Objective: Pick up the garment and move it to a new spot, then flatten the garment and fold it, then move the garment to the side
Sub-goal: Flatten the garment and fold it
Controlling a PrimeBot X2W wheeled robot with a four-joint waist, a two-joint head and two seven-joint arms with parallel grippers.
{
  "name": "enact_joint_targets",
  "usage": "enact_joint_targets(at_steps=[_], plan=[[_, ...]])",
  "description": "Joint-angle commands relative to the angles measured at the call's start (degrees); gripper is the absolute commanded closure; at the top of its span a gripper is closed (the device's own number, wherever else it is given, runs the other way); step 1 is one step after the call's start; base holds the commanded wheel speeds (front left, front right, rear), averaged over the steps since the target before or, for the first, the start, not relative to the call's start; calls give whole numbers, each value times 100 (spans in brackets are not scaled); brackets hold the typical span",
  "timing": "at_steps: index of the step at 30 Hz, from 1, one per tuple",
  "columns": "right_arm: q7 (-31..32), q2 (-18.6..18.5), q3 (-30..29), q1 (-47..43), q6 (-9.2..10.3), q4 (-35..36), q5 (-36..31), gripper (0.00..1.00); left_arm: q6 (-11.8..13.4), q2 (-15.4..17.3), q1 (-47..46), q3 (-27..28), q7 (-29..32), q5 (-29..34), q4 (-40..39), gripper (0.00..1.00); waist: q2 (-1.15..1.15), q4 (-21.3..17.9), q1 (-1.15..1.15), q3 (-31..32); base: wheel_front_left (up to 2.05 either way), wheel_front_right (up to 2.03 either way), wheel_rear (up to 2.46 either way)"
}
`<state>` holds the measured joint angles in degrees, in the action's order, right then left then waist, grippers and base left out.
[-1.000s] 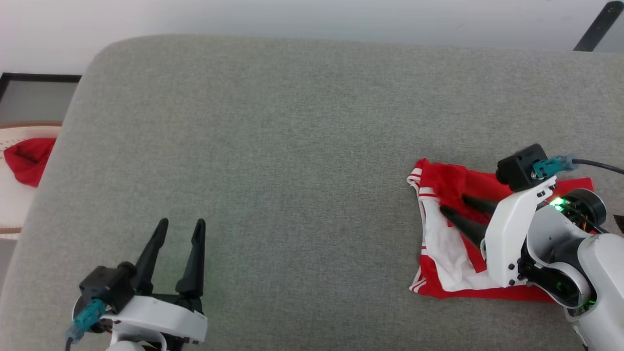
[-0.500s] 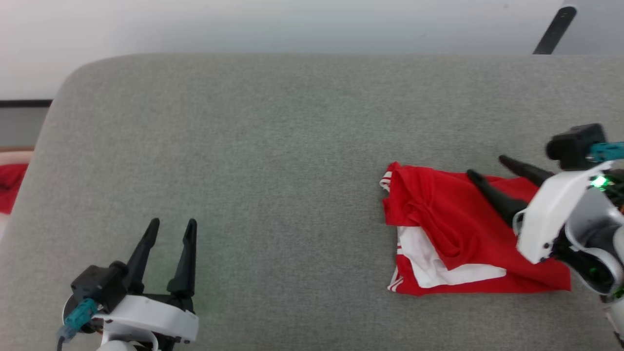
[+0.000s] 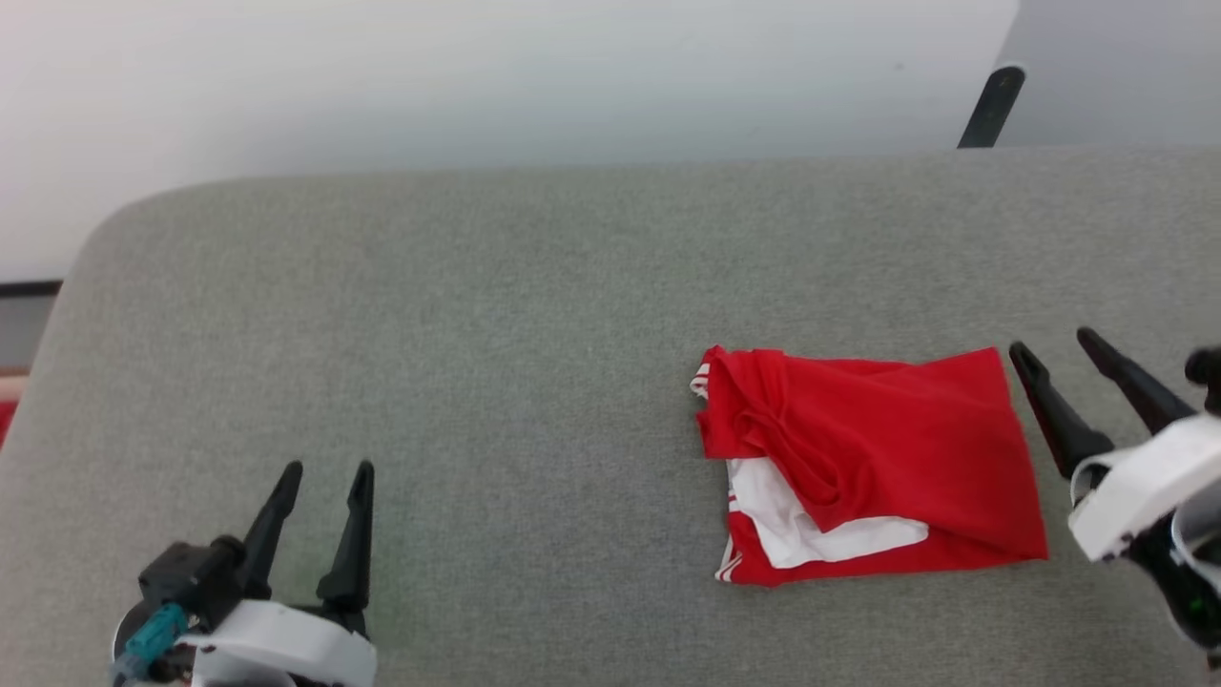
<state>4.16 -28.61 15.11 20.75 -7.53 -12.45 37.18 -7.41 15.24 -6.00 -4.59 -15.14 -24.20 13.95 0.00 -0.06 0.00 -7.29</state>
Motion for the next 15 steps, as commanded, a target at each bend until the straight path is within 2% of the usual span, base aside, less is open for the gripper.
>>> enact_joint_targets(at_steps=[1, 7, 15], plan=[[-198, 47, -81, -214, 10, -2, -24, 0, -12, 29, 114, 34, 5, -8, 17, 0, 0, -143, 0, 196, 0, 0, 0], [-565, 213, -289, -710, 10, 58, -125, 0, 34, 59, 340, 39, 16, 9, -38, 0, 0, -243, 0, 435, 0, 0, 0], [-662, 416, -464, -1135, 10, 153, -146, 0, 198, 93, 826, 76, 119, -35, -433, 0, 0, -343, 0, 701, 0, 0, 0]])
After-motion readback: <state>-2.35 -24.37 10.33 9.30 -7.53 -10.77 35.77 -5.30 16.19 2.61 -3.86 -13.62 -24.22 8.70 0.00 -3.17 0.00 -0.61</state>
